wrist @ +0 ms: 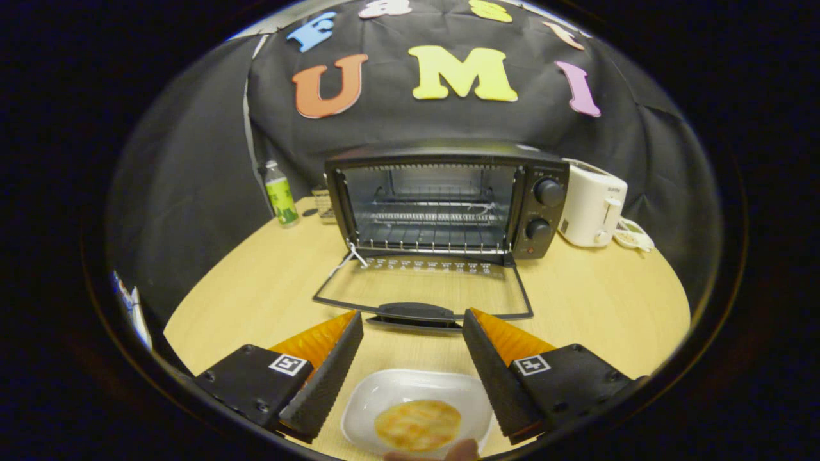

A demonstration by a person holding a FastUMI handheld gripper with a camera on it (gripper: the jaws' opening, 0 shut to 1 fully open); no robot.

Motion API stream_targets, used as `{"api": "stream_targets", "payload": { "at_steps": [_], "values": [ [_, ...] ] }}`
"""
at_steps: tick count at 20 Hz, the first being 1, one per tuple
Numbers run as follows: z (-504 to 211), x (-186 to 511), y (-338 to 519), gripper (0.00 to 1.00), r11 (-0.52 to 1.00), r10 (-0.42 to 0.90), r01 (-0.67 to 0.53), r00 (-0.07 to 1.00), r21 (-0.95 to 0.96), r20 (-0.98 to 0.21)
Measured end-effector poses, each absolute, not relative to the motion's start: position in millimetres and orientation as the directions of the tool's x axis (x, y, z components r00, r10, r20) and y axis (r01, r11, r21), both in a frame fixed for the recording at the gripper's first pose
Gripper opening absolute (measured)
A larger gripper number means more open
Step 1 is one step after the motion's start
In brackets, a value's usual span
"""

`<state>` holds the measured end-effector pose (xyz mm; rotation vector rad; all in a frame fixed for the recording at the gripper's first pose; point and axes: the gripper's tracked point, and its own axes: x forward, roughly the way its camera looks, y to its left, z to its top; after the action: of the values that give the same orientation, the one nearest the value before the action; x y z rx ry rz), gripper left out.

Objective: Open the toaster oven, put the food inside, and close the toaster oven door.

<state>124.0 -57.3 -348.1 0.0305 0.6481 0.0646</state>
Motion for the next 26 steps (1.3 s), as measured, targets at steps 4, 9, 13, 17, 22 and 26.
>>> {"api": "stream_targets", "payload": {
  "at_steps": [4,9,13,17,22,26],
  "values": [
    [-323.7,67.4,-56.1,1.00,0.991,0.132,-0.133,0.854,0.035,-0.504],
    [-352.6,22.9,-67.7,1.00,0.985,0.166,-0.169,0.845,0.041,-0.508],
    [-394.3,7.8,-75.4,1.00,0.986,0.140,-0.165,0.805,0.010,-0.576],
    [-416.5,6.4,-70.6,1.00,0.984,0.152,-0.174,0.768,0.025,-0.622],
    [-438.9,5.8,-64.6,1.00,0.982,0.153,-0.186,0.726,0.023,-0.671],
    [-432.9,7.4,-62.5,0.84,0.981,0.185,-0.180,0.727,0.077,-0.661]
  ]
}}
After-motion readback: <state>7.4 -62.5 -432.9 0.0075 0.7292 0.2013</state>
